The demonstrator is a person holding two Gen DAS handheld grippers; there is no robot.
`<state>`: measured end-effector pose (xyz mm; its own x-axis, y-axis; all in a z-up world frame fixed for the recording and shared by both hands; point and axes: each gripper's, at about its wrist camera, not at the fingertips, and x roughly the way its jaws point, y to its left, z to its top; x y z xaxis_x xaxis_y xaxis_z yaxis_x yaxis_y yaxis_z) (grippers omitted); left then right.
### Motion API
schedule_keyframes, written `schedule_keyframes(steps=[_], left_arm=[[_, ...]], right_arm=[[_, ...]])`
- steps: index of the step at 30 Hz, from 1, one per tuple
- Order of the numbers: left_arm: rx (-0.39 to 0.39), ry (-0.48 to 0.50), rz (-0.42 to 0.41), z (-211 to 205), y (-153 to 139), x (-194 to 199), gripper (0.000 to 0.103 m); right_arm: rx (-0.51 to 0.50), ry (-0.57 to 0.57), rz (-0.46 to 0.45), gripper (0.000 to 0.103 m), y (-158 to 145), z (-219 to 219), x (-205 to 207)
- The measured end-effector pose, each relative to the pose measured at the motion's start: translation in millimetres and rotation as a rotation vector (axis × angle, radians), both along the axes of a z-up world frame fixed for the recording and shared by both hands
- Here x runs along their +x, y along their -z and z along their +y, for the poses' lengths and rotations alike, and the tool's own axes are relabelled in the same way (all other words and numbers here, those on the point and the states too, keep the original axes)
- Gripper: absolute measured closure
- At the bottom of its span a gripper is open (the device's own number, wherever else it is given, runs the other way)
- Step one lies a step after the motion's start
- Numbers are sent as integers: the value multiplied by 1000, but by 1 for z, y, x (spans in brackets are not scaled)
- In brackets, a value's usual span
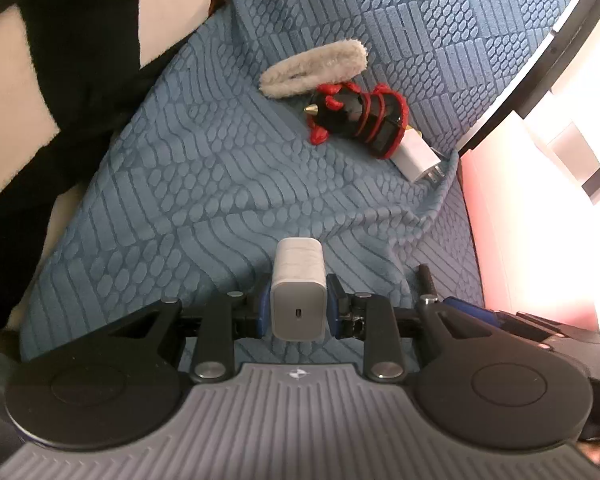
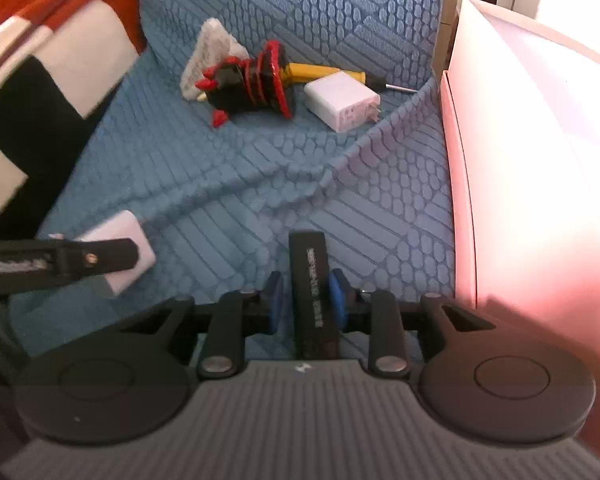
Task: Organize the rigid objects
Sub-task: 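Carry white charger with left tool while right tool carries USB stick to pink box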
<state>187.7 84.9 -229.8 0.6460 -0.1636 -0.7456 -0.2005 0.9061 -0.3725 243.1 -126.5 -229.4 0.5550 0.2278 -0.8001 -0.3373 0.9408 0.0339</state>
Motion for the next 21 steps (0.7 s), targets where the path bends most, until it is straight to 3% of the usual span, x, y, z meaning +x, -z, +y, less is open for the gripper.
schedule_keyframes(steps=[9, 21], left_arm=[[-23, 14, -46, -1, -14, -1, 71], [-24, 34, -177, -16, -85, -41, 71]], right_arm=[[-28, 22, -24, 78, -1, 4, -4], [73, -11, -151, 78, -87, -11, -35]])
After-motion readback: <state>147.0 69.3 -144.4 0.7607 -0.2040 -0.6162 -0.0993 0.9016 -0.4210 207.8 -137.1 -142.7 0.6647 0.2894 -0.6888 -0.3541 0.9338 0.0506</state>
